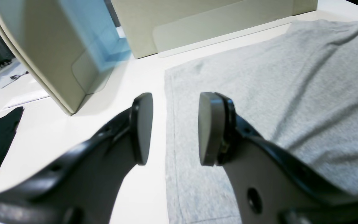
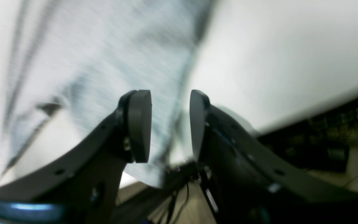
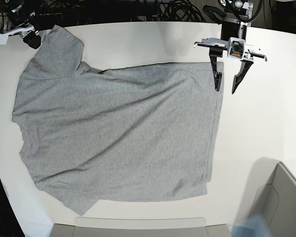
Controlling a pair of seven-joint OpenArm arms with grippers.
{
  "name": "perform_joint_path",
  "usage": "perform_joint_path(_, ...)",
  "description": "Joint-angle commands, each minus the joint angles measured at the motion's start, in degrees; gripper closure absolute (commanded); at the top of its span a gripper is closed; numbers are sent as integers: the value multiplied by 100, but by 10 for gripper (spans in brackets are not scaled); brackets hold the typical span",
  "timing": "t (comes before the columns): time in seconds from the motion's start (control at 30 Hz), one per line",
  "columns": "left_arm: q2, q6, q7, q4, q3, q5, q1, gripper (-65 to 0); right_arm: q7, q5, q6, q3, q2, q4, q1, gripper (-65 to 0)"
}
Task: Fold the T-shirt properly
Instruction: 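Move both grippers down to the shirt's shoulder and hem corners, then grasp the grey shirt's edge corners with both grippers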
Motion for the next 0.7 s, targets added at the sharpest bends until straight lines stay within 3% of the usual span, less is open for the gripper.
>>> perform_joint_path(0.0, -79, 38, -123, 92, -8, 4, 15, -251, 85, 97, 99, 33, 83, 39, 28, -213)
perform_joint_path(0.23, -79, 38, -114, 57, -8, -5, 32, -251, 85, 89, 90, -371, 83, -260, 195, -213)
perform_joint_path(0.43, -79, 38, 352, 30, -8, -32, 6, -251, 85, 89, 90, -600, 83, -1113, 538, -213)
perform_joint_path(0.67, -52, 73, 431, 13, -8, -120, 15, -251, -302, 124, 99, -740, -5, -744, 520, -213)
